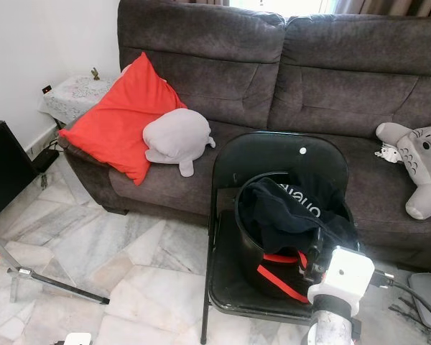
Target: Hang hanger
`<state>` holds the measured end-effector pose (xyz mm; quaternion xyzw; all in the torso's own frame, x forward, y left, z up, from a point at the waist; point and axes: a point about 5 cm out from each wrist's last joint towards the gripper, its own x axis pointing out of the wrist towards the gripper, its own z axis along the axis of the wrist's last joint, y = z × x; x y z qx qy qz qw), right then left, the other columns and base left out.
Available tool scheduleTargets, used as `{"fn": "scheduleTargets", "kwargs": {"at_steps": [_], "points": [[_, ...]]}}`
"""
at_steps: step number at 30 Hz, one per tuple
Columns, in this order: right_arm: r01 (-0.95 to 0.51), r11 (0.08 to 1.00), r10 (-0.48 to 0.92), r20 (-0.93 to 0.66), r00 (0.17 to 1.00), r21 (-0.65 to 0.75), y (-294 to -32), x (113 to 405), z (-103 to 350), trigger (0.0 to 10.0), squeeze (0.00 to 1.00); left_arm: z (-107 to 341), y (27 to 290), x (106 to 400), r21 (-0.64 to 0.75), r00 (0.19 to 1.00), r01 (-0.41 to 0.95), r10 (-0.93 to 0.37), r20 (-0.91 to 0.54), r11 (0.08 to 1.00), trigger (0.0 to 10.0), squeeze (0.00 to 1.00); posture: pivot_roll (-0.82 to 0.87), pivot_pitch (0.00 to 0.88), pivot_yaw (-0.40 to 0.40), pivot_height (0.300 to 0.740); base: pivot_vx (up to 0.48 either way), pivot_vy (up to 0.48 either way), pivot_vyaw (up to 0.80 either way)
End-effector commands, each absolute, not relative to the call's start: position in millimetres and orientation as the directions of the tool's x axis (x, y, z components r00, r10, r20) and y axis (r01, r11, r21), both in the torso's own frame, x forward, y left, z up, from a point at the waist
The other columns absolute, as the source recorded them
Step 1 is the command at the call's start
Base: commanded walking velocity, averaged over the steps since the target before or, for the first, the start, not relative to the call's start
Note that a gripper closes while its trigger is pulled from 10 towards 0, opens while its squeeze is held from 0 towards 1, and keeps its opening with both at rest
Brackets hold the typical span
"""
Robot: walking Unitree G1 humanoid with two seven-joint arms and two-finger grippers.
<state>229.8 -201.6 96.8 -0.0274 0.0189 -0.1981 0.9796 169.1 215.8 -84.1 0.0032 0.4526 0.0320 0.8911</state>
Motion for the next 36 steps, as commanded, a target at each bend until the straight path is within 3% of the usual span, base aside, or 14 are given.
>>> {"fn": "scheduleTargets", "kwargs": {"at_steps": [1, 19, 36], "points": [[0.363, 0.929, -0.368, -0.07, 0.927, -0.077, -199.5, 231.8, 90.6, 10.0, 0.0, -86.3, 217.6, 164.0, 0.041, 0.568, -0.05, 0.062, -0.821, 0.998, 10.0, 0.0, -0.1, 0.054, 0.037, 0.74, 0.0, 0.0, 0.0], [0.369, 0.925, -0.377, -0.092, 0.922, -0.092, -205.1, 241.9, 87.9, 10.0, 0.0, -85.8, 218.5, 164.8, 0.041, 0.57, -0.051, 0.063, -0.819, 0.998, 10.0, 0.0, -0.1, 0.052, 0.043, 0.74, 0.0, 0.0, 0.0], [0.436, 0.9, -0.435, -0.049, 0.899, 0.007, -215.1, 260.6, 96.3, 10.0, 0.0, -85.2, 219.5, 165.7, 0.046, 0.571, -0.046, 0.064, -0.818, 0.998, 10.0, 0.0, -0.1, 0.049, 0.055, 0.74, 0.0, 0.0, 0.0]]}}
